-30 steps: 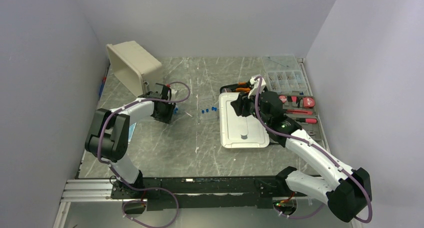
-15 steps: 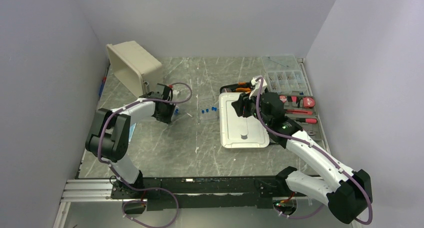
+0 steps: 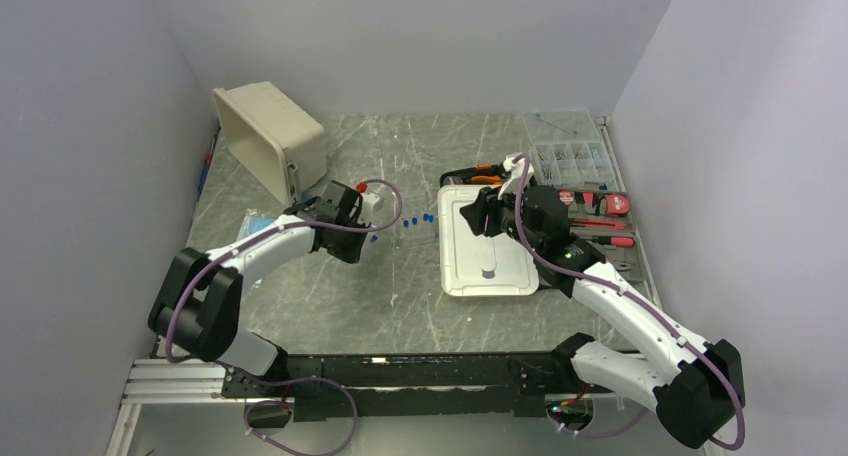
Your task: Organize the chemistry lab equipment
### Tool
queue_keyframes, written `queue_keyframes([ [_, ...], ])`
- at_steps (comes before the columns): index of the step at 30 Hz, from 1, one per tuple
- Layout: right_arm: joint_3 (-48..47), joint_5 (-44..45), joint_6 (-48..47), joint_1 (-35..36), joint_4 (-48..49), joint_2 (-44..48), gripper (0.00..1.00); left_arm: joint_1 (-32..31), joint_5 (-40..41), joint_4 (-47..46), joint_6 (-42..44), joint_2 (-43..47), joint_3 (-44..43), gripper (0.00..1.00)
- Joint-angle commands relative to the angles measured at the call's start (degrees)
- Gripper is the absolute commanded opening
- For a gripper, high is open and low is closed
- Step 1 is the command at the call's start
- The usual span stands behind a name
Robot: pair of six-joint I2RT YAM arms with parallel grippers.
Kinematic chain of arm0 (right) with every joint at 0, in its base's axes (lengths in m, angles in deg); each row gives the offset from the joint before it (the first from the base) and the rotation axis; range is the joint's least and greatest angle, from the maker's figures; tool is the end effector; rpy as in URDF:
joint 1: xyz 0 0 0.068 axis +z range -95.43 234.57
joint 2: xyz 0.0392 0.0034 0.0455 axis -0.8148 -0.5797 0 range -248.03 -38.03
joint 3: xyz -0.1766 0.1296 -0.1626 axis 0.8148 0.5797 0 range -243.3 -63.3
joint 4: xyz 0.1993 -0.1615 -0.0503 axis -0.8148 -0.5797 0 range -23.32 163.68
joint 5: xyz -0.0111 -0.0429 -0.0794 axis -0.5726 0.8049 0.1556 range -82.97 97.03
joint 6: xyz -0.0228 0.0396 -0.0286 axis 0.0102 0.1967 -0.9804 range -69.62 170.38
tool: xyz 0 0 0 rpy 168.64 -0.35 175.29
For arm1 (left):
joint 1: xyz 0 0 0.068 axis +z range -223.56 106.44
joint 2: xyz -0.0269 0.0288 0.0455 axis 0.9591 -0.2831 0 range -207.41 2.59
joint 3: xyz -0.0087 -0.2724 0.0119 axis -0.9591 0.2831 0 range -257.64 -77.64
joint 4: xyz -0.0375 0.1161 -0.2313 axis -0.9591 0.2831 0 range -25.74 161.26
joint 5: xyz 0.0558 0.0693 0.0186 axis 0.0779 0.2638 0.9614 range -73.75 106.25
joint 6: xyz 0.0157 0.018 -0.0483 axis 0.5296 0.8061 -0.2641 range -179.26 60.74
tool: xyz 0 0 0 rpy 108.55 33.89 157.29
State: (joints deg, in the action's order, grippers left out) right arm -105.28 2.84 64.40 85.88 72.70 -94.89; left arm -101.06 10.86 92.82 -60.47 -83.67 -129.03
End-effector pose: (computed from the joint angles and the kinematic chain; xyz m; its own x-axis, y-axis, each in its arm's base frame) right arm 0.1978 0.1234 0.2998 -0.3666 0.0599 -0.9284 -0.5046 0.8256 0.2525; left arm 0.2532 -0.1355 0.1883 -0.8036 0.3947 -0.4455 0.4801 0.8722 -0.0934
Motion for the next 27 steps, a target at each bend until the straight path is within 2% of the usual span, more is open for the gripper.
queue_keyframes([
  [1,0.3,-2.3,3.2,-0.2,2.0,0.9,0.48,-0.6,-2.1,0.0,-2.8,6.9,1.4,0.06],
  [10,0.0,-12.9,12.7,-0.1,6.9,-4.5,0.49,-1.9,-11.0,-5.3,-1.4,19.2,4.6,0.06],
  [13,-0.8,-17.9,15.6,0.0,10.1,-7.4,0.55,-2.0,-15.4,-7.4,-1.2,22.3,5.4,0.06],
  [18,-1.9,-23.2,18.7,1.4,14.7,-11.6,0.60,-2.4,-23.9,-9.9,-1.5,24.7,6.0,0.06],
  [27,-3.5,-28.5,23.2,3.0,21.7,-17.6,0.58,-2.7,-28.6,-10.8,-1.4,25.9,6.1,0.05],
])
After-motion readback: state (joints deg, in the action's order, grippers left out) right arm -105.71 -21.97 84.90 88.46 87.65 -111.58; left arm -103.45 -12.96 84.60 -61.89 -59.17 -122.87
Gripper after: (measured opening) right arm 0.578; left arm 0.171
